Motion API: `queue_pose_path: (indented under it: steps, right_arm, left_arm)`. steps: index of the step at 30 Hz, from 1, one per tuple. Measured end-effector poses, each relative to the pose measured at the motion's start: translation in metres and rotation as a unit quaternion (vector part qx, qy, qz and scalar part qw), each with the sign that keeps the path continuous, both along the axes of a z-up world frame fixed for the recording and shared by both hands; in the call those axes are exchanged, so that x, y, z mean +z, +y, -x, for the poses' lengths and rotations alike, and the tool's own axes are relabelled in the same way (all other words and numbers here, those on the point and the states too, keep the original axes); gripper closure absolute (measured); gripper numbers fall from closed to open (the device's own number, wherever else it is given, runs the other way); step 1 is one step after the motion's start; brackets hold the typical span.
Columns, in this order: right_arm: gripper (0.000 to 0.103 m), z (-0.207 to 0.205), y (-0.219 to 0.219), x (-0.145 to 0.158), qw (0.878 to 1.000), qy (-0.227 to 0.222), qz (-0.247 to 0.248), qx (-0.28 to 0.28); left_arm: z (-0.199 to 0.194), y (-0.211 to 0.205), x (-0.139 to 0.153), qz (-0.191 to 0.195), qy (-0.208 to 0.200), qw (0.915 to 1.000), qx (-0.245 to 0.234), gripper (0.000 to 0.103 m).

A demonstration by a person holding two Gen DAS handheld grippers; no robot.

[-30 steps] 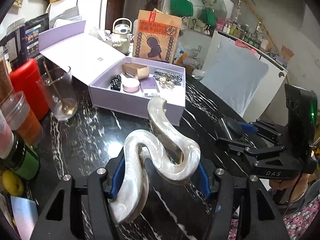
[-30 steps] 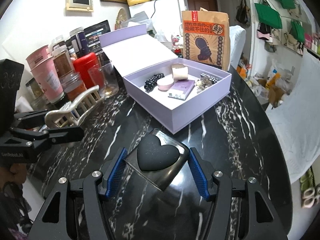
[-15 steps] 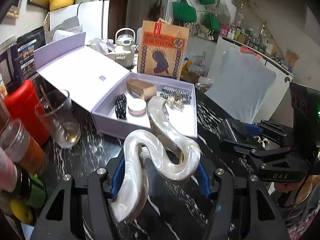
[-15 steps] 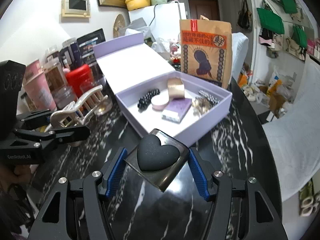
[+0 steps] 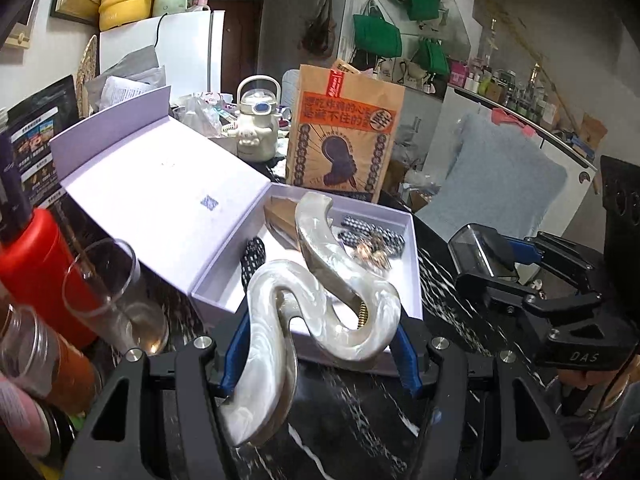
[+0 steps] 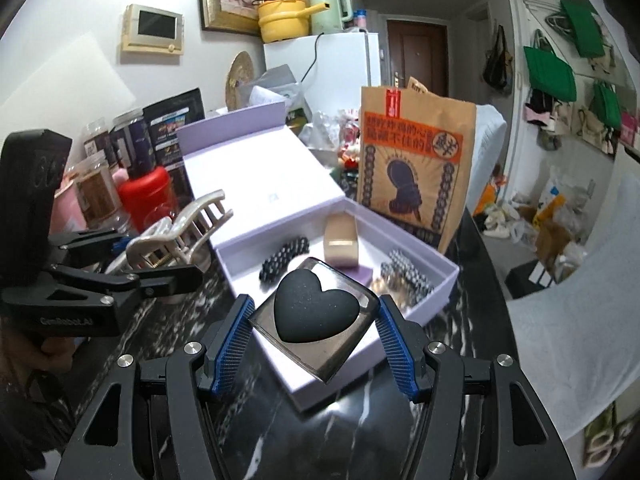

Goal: Organize rigid objects
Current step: 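Carry the claw clips and heart compact toward the lavender box with both tools, then lower the claw clips and heart compact into the lavender box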

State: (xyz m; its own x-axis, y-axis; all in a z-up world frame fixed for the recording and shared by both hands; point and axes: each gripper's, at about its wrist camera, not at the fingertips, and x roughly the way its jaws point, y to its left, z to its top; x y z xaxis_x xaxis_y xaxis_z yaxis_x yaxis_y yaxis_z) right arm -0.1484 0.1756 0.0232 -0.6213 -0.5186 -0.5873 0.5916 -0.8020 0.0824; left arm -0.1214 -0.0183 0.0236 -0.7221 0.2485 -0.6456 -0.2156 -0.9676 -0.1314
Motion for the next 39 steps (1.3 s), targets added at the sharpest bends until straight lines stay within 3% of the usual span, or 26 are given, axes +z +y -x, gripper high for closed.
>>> queue_pose_path:
  steps: [11, 19, 27, 39]
  right_arm:
    - [0.041, 0.049, -0.012, 0.024, 1.0, 0.026, 0.005, -0.007]
    - [0.041, 0.076, -0.019, 0.021, 0.999, 0.021, 0.003, -0.028]
    - [0.041, 0.102, -0.02, -0.008, 0.997, -0.023, 0.027, -0.071]
    - [0.041, 0.109, -0.022, -0.047, 0.996, -0.042, -0.004, -0.077]
  left_arm:
    - [0.049, 0.0, 0.012, 0.01, 0.008, 0.9999, 0.004, 0.044]
    - [0.083, -0.001, 0.009, 0.03, 0.015, 0.9992, 0.02, 0.044]
    - [0.099, 0.007, -0.009, 0.072, 0.011, 0.997, 0.027, 0.044]
    - [0.112, 0.021, -0.04, 0.078, -0.013, 0.9968, 0.012, 0.044]
